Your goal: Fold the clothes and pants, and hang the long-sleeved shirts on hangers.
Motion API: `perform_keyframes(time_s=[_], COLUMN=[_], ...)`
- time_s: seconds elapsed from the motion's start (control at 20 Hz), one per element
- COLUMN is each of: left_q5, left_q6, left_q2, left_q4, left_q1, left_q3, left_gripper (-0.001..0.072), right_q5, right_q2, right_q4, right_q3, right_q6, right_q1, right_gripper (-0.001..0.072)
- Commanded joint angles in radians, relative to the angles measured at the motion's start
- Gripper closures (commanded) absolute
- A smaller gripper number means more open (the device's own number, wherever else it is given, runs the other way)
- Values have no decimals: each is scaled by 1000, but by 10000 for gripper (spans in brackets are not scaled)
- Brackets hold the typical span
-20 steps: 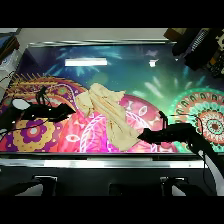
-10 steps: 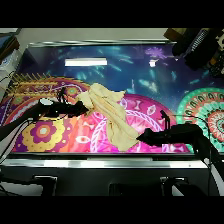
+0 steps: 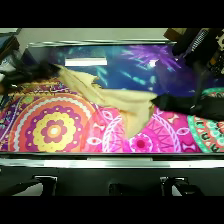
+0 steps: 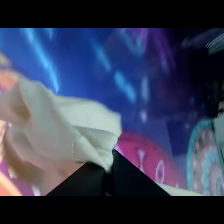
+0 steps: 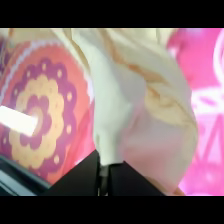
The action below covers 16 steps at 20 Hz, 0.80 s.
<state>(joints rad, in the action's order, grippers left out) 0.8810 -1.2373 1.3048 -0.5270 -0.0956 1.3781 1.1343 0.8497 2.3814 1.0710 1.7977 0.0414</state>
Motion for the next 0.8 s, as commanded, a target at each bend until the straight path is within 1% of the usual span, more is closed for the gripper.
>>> perform_keyframes(time_s=[0.0,0.05,0.15,0.25,0.3,0.35,0.45,0.55,0.6,0.65,0.75], left_q5=[2,0,-11,-17,-17,-16,13,72,106,133,150], left_q6=[-5,-21,-109,-209,-269,-308,-315,-305,-274,-239,-189], left_q2=[-257,-329,-455,-566,-607,-633,-643,-598,-563,-513,-393], left_q4=[-7,-9,-49,-157,-227,-282,-320,-319,-319,-319,-320], left_q1=[-124,-157,-220,-280,-308,-328,-348,-339,-326,-303,-231], left_q3=[168,201,229,229,229,229,229,228,228,228,228], left_gripper=[695,695,694,694,694,695,695,694,695,695,694], right_q5=[19,36,82,124,134,132,140,217,288,368,465], right_q2=[-17,-17,-17,-17,-17,-19,-19,12,44,85,162], right_q4=[-81,-92,-122,-148,-159,-168,-195,-235,-250,-258,-257], right_q3=[439,549,747,893,945,972,972,954,941,923,845], right_q6=[-35,-48,-103,-156,-183,-212,-286,-380,-420,-438,-439], right_q1=[-1,-1,-1,-1,-1,-1,-1,-1,-1,-1,-2], right_gripper=[674,674,674,674,674,674,674,674,674,674,674])
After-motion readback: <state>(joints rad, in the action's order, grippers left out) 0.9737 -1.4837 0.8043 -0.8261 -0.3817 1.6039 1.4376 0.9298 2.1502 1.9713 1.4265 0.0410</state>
